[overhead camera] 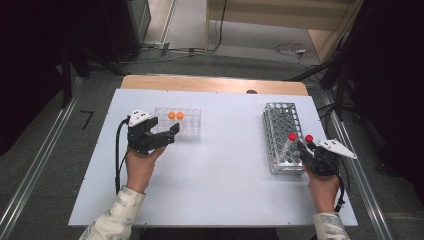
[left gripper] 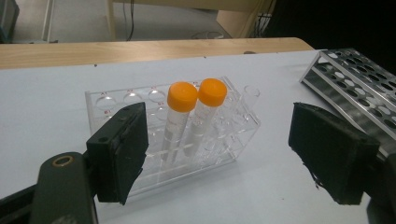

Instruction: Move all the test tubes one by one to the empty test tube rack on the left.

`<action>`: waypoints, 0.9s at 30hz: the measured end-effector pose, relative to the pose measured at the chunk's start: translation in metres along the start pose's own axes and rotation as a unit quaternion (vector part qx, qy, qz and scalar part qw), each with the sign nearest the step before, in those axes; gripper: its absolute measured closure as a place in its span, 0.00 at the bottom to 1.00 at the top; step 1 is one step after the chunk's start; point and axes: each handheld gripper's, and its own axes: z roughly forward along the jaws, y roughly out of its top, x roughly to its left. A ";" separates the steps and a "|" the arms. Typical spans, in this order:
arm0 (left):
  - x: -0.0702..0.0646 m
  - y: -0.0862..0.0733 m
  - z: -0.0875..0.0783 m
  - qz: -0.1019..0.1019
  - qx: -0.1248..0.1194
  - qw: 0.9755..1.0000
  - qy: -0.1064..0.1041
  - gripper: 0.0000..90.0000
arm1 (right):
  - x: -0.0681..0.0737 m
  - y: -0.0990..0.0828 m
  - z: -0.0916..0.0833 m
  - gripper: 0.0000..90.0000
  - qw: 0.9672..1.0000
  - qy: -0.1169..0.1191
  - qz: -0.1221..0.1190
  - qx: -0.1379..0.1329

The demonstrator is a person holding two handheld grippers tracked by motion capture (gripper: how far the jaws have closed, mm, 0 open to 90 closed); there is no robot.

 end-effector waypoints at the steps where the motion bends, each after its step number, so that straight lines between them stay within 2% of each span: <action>1: 0.000 0.000 0.000 -0.001 0.000 1.000 0.000 0.23 | 0.000 0.000 0.000 0.75 1.000 0.000 0.000 0.000; 3: 0.000 0.000 0.000 0.000 -0.001 1.000 -0.001 0.23 | 0.001 0.000 0.001 0.78 1.000 -0.005 -0.001 -0.001; 9: -0.001 0.000 -0.003 -0.001 -0.003 1.000 -0.002 0.23 | -0.004 0.007 -0.008 0.79 1.000 0.000 0.014 -0.019; 11: -0.001 0.000 -0.004 0.000 -0.003 1.000 -0.001 0.23 | -0.003 0.011 -0.013 0.79 1.000 0.000 0.009 -0.027; 19: 0.000 0.000 -0.005 -0.002 -0.005 1.000 -0.002 0.23 | 0.002 0.031 -0.046 0.79 0.997 0.006 -0.007 -0.076; 23: 0.001 -0.001 -0.004 -0.004 -0.003 1.000 -0.003 0.23 | 0.003 0.035 -0.062 0.79 0.997 0.020 -0.010 -0.077; 27: -0.001 -0.002 -0.004 -0.003 -0.003 1.000 -0.002 0.23 | 0.008 0.031 -0.075 0.79 0.996 0.037 -0.017 -0.075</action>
